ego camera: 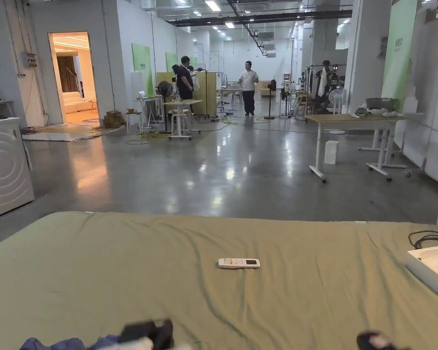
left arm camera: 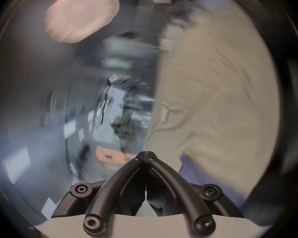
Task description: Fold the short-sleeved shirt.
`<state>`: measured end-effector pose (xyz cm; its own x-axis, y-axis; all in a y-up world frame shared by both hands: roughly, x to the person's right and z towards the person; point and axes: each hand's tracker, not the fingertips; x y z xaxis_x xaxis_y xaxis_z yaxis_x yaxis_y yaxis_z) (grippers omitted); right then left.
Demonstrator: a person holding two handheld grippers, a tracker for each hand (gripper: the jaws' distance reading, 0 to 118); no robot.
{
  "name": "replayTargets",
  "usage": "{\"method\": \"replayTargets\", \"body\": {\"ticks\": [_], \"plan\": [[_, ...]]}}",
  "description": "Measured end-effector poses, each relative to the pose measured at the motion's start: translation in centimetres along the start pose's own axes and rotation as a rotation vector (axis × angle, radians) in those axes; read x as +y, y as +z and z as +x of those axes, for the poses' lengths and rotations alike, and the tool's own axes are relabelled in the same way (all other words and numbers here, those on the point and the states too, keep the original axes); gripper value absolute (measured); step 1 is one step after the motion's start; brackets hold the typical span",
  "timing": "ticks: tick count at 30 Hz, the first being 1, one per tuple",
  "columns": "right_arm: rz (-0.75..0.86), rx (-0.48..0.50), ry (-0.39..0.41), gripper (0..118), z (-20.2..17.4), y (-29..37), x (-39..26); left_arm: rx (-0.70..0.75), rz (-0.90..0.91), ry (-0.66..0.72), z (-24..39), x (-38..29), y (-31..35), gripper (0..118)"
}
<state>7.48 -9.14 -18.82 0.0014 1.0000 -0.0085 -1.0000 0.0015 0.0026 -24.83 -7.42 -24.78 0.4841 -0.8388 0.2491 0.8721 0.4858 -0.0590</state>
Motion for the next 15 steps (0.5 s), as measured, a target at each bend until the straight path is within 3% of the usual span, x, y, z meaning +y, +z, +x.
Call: {"method": "replayTargets", "body": {"ticks": [2,4,5,6,7,8,9,10,12,13,15], "plan": [[-0.12,-0.094,-0.522,0,3.4,-0.7,-0.5,0.031,0.052,0.519,-4.5,-1.9,0.5,2],[-0.106,-0.111,-1.222,0,5.8,0.7,-3.0,-0.01,0.168,1.152,-5.7,-1.5,3.9,1],[-0.09,-0.098,-1.503,0,5.7,1.4,-4.2,0.013,0.315,1.366,-6.5,-1.9,4.5,1],[-0.065,-0.056,-1.702,0,5.5,2.1,-4.7,-0.015,0.39,1.453,-3.7,-4.6,4.1,1],[-0.074,-0.031,-1.72,0,4.6,2.3,-4.7,0.05,0.271,1.257,-3.3,-4.2,4.5,1],[-0.092,-0.061,-1.654,0,4.0,2.6,-4.1,0.068,0.278,1.166,-2.8,-3.7,4.9,1],[-0.128,-0.104,-1.534,0,3.5,2.8,-3.2,0.043,0.291,1.098,-2.6,-3.2,5.1,1],[-0.123,-0.075,-1.47,0,3.0,2.9,-2.5,0.056,0.282,1.09,-2.4,-2.5,5.7,1],[-0.105,-0.024,-1.489,0,2.7,2.9,-2.3,0.021,0.313,1.084,-2.1,-1.8,6.2,1],[-0.098,0.0,-1.488,0,2.5,2.8,-2.0,0.117,0.322,1.037,-1.5,-1.5,6.8,1],[-0.109,-0.006,-1.473,0,2.2,2.8,-1.6,0.102,0.263,0.962,-1.8,-1.1,6.7,1]]}}
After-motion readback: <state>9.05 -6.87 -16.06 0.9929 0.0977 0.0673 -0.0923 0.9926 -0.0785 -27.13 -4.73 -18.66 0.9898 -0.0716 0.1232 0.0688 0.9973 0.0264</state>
